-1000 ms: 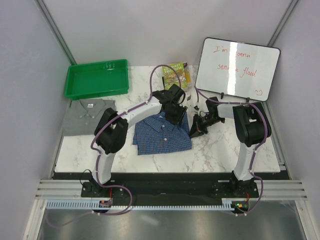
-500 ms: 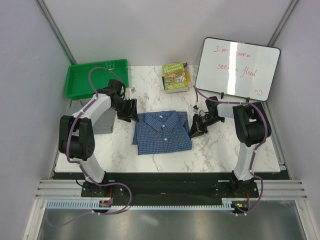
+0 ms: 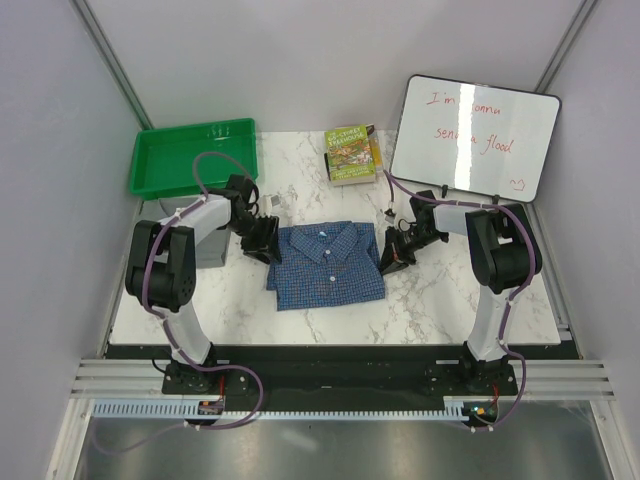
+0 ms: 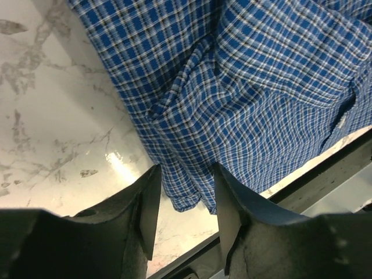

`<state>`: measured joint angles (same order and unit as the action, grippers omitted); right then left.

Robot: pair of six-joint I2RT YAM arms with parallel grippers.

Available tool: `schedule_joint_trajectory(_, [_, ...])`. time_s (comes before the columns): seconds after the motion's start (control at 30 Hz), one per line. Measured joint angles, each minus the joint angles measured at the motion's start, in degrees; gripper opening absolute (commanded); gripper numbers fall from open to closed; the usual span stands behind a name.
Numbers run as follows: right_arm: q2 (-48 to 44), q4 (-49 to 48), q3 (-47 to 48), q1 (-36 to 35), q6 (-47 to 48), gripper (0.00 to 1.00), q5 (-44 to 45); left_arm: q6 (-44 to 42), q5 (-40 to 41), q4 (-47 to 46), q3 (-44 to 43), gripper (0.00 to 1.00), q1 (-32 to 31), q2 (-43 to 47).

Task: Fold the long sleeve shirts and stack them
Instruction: Fold the shirt

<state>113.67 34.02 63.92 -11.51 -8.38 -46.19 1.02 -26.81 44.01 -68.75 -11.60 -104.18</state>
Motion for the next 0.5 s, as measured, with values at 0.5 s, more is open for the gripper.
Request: schedule_joint_trajectory(0.5, [0.0, 0.3, 0.1, 0.0, 0.2, 0.0, 0.2, 0.2, -6.3, -2.4, 0.7, 0.05, 0.0, -0.1])
